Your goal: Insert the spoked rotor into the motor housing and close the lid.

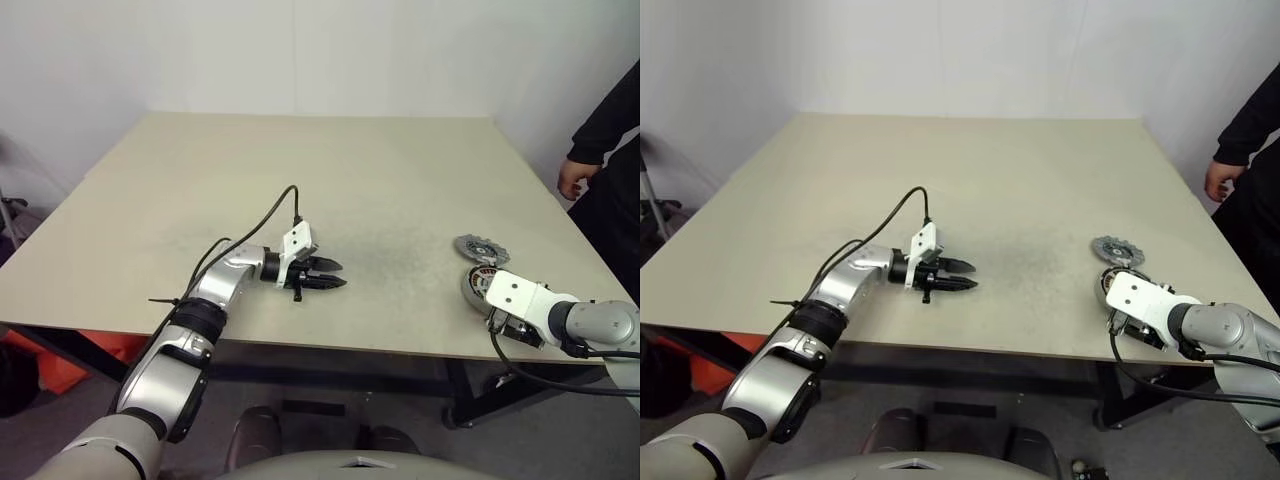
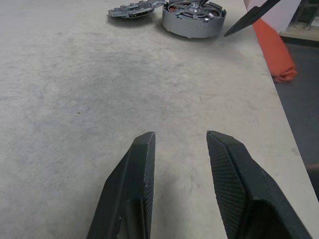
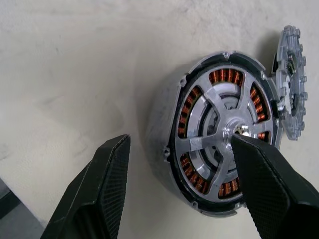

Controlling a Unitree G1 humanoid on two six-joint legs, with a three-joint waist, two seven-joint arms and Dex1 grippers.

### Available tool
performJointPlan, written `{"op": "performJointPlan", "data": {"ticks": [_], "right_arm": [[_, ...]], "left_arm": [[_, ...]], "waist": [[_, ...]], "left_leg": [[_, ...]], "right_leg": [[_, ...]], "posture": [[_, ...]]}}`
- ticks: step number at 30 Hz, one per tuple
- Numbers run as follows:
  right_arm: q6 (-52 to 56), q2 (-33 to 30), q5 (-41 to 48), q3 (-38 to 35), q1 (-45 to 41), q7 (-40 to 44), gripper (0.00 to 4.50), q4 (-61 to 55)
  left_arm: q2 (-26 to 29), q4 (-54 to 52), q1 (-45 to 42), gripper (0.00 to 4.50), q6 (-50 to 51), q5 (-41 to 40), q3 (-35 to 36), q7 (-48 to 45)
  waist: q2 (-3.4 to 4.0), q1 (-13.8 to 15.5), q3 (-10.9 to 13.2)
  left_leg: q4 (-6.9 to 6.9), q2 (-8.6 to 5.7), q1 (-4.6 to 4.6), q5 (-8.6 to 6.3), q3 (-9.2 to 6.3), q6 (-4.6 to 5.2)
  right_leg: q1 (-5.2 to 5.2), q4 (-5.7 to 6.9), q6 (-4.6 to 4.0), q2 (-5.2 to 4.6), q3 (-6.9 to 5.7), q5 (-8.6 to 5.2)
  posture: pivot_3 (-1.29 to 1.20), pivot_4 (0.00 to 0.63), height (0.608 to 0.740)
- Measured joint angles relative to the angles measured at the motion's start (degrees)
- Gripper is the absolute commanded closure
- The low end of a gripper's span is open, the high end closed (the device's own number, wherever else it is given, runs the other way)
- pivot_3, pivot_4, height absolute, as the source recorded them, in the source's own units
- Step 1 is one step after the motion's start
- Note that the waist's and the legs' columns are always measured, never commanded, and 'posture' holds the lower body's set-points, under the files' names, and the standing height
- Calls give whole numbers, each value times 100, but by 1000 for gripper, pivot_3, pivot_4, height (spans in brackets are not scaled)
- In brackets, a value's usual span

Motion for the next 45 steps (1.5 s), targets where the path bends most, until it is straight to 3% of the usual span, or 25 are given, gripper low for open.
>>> {"op": "performJointPlan", "data": {"ticks": [1, 4, 7, 12, 13, 19, 30, 35, 41, 45], "right_arm": [[1, 12, -16, 2, -1, -2, 1205, 85], [19, 47, -59, 2, -66, 6, 1848, 171], [76, 90, -44, 26, -126, 124, 2816, 81], [214, 156, -56, 62, -186, 216, 2816, -17], [228, 161, -61, 65, -192, 224, 2987, -25], [250, 268, -69, 139, -259, 314, 4484, -154], [284, 497, -98, 254, -481, 311, 4484, -95], [1064, 1480, 467, 262, -1288, 263, 4484, -296], [1798, 2148, 917, 479, -2341, 103, 4484, -702], [2175, 2646, 1000, 912, -2668, -143, 4484, -679]], "left_arm": [[4, -3, 29, 2743, 0, 1, 0, 21], [26, -19, 108, 2743, 1, 3, 1, 98], [38, -57, 138, 2743, 1, 2, 6, 169], [61, -63, 169, 2743, 2, 2, 8, 213], [65, -63, 169, 2743, 2, 2, 8, 219], [87, -66, 174, 2743, 0, 3, 12, 285], [143, -64, 174, 2743, -1, 4, 30, 406], [166, -61, 176, 2743, 2, -1, 94, 467], [319, -65, 238, 2743, 20, -15, 209, 551], [576, -59, 291, 2743, 41, -31, 423, 663]], "waist": [[0, -1, 0], [-1, -6, 1], [-3, -13, 2], [-2, -23, 2], [-2, -25, 2], [-14, -112, 2], [-18, -176, 5], [13, -251, 10], [23, -253, 10], [24, -239, 9]], "left_leg": [[0, -1, 8, -1, 0, 1], [-3, 0, 38, -1, 1, 1], [-11, 2, 54, -1, 0, 1], [-12, 1, 56, -1, 0, 1], [-12, 1, 56, -1, 0, 1], [-18, 2, 62, -1, -3, 1], [-20, 3, 61, -1, -4, 1], [-31, 2, 45, 1, -3, -2], [-44, 1, 24, 0, 1, -1], [-39, 1, -58, 4, 1, -9]], "right_leg": [[9, -3, 1, -2, 0, -1], [29, -4, 3, -3, 0, -2], [36, -4, 4, -1, -2, -3], [34, -4, 4, -2, 0, -3], [33, -4, 4, -2, 0, -3], [33, -6, 4, -1, -1, -3], [18, -8, 4, -1, 0, -3], [-20, 3, 3, -1, 0, -2], [-33, 5, -44, 0, -1, 20], [-103, 9, -52, 4, -9, 18]], "posture": [[0, 0, 740], [0, 0, 740], [0, 0, 740], [0, 0, 740], [0, 0, 740], [0, 0, 740], [0, 0, 740], [0, 0, 740], [0, 0, 740], [0, 0, 740]]}}
